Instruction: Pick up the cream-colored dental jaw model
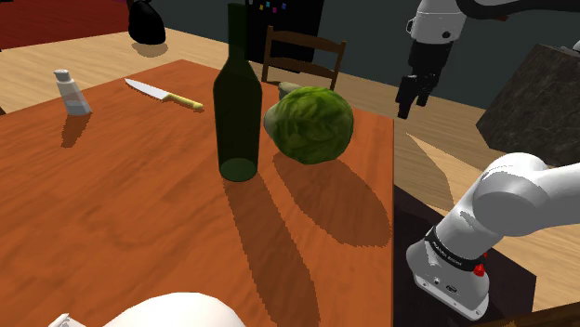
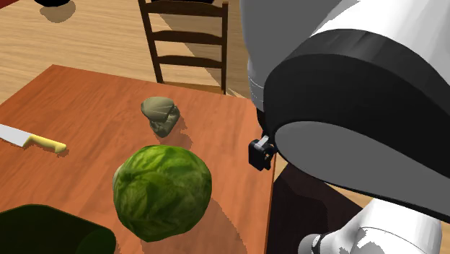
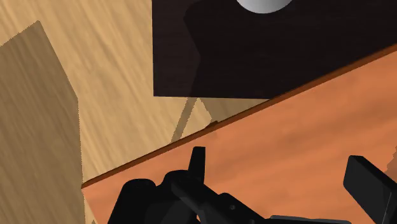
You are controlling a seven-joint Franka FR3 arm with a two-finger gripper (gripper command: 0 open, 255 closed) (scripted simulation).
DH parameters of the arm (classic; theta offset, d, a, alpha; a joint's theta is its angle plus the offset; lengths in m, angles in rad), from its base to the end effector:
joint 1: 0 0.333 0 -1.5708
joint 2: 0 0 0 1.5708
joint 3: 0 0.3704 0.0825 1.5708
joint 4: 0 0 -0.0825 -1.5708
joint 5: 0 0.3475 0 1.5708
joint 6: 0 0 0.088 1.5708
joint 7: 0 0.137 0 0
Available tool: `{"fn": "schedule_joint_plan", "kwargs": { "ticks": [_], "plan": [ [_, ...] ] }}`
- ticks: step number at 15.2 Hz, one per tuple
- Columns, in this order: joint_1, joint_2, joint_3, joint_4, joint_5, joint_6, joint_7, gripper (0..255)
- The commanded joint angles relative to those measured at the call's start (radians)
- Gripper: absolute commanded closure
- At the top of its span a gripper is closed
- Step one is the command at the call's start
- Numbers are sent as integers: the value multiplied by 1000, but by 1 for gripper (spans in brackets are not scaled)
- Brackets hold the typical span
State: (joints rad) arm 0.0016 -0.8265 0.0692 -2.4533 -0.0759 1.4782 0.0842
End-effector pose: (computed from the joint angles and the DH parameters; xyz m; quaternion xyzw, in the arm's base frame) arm 0.2018 0.0104 0.5595 0.9950 -0.0203 -0.0704 0.0681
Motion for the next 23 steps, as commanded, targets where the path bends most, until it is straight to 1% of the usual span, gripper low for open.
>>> {"fn": "schedule_joint_plan", "kwargs": {
  "ticks": [1, 6, 12, 18, 23],
  "plan": [
    [0, 0, 0, 0, 0, 0, 0, 0],
    [-12, 151, 32, 41, 55, 154, 97, 0],
    [-27, 344, 63, 131, 98, 315, 200, 0],
    [-42, 541, 86, 263, 118, 443, 296, 0],
    [-51, 705, 97, 401, 120, 521, 372, 0]
  ]
}}
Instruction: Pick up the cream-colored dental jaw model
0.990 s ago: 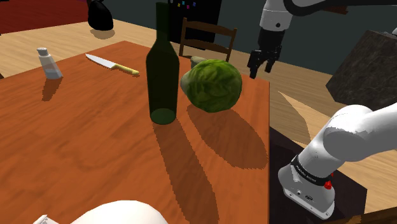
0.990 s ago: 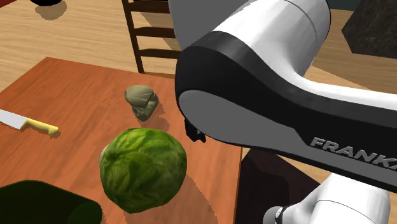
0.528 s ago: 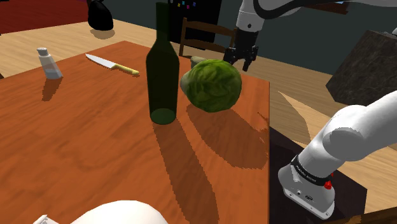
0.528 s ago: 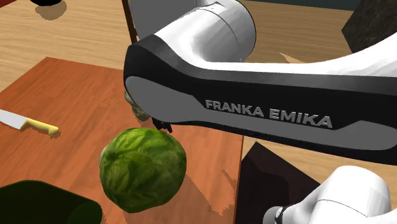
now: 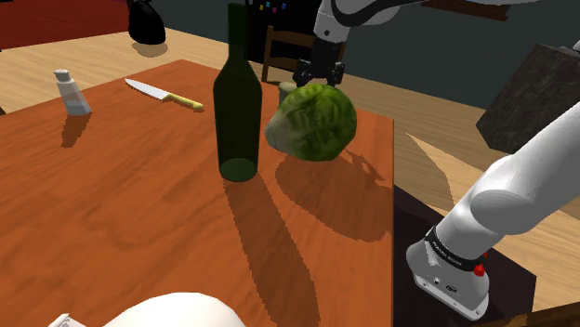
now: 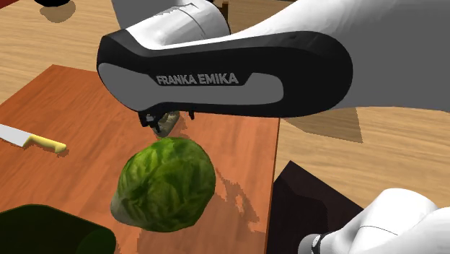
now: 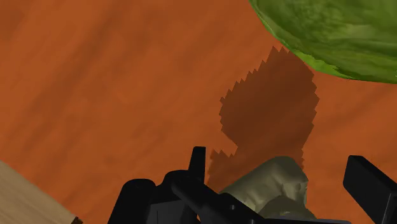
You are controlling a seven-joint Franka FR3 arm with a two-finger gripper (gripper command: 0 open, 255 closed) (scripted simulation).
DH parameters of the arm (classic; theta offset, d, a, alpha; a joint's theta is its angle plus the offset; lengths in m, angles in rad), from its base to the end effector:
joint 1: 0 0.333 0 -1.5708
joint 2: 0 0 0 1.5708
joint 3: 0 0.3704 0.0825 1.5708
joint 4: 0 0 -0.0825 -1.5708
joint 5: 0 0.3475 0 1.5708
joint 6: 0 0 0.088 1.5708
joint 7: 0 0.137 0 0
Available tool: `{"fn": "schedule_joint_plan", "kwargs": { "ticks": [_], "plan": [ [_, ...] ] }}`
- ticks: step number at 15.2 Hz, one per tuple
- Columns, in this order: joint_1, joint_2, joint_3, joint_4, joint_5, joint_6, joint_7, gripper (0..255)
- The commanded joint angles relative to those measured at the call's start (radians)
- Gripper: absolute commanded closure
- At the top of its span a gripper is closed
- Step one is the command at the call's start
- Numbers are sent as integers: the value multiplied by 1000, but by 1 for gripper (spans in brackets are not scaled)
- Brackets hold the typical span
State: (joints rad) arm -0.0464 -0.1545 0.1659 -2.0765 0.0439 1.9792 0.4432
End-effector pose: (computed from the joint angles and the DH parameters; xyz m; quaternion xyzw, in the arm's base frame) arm 0.4710 0.0649 0.5368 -0.9851 0.1697 -0.0244 0.0150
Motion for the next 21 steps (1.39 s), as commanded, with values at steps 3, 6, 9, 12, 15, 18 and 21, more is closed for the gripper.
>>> {"fn": "schedule_joint_plan", "kwargs": {
  "ticks": [3, 6, 9, 12, 15, 18, 21],
  "plan": [
    [-6, 131, 3, 121, -3, 54, 57, 0],
    [-6, 188, 2, 168, -5, 82, 80, 0],
    [-5, 197, 2, 138, -6, 120, 80, 0],
    [-5, 207, 3, 110, -8, 159, 80, 0],
    [-5, 207, 2, 100, -7, 169, 79, 255],
    [-4, 206, 3, 99, -7, 169, 80, 255],
    [-4, 206, 3, 100, -7, 168, 80, 255]
  ]
}}
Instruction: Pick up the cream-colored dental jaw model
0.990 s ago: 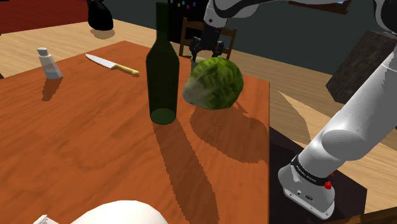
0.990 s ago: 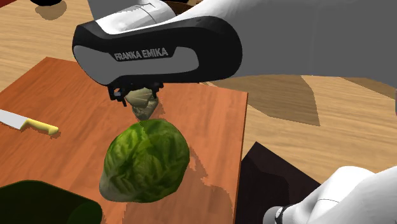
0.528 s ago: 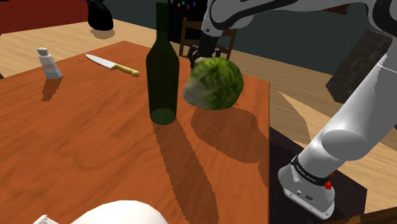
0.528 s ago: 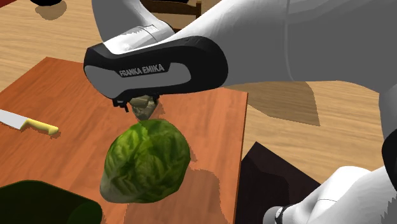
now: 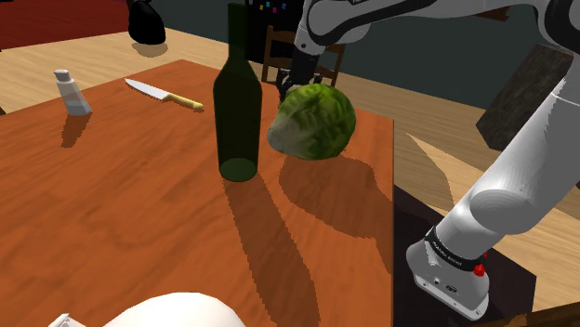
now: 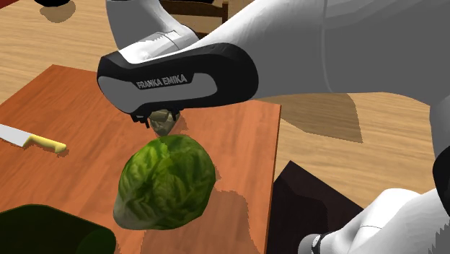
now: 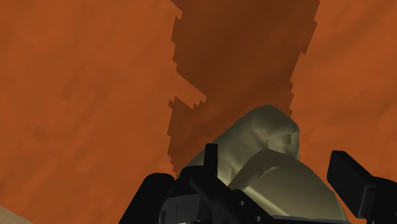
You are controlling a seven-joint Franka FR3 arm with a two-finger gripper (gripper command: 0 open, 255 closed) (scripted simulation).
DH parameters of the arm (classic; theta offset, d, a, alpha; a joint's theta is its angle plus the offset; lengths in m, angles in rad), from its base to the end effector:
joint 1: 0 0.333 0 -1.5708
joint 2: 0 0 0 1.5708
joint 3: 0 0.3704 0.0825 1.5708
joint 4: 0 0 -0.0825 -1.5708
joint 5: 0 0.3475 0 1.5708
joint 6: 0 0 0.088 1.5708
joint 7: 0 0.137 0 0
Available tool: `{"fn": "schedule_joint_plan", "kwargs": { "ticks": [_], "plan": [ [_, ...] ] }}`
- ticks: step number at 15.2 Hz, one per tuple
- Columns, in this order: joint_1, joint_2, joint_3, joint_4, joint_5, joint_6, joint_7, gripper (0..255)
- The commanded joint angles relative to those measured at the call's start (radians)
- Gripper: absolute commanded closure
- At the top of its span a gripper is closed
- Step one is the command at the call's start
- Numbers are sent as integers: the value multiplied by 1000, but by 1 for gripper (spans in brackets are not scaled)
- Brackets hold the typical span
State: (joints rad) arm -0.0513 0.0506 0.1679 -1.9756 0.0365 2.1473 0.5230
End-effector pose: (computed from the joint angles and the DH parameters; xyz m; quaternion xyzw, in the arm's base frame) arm 0.5494 0.0653 0.4951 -0.9755 0.2105 -0.0514 0.0382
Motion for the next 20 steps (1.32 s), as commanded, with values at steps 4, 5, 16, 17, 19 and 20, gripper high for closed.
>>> {"fn": "schedule_joint_plan", "kwargs": {
  "ticks": [4, 5, 16, 17, 19, 20],
  "plan": [
    [0, 1, 0, 13, 0, -14, 0, 255],
    [0, -3, 0, 22, 1, -27, 0, 255],
    [-1, -29, -1, 139, 3, -171, 2, 255],
    [-1, -31, -1, 151, 3, -184, 3, 255],
    [-1, -32, -1, 166, 3, -199, 3, 255],
    [-1, -32, -1, 166, 3, -199, 3, 255]
  ]
}}
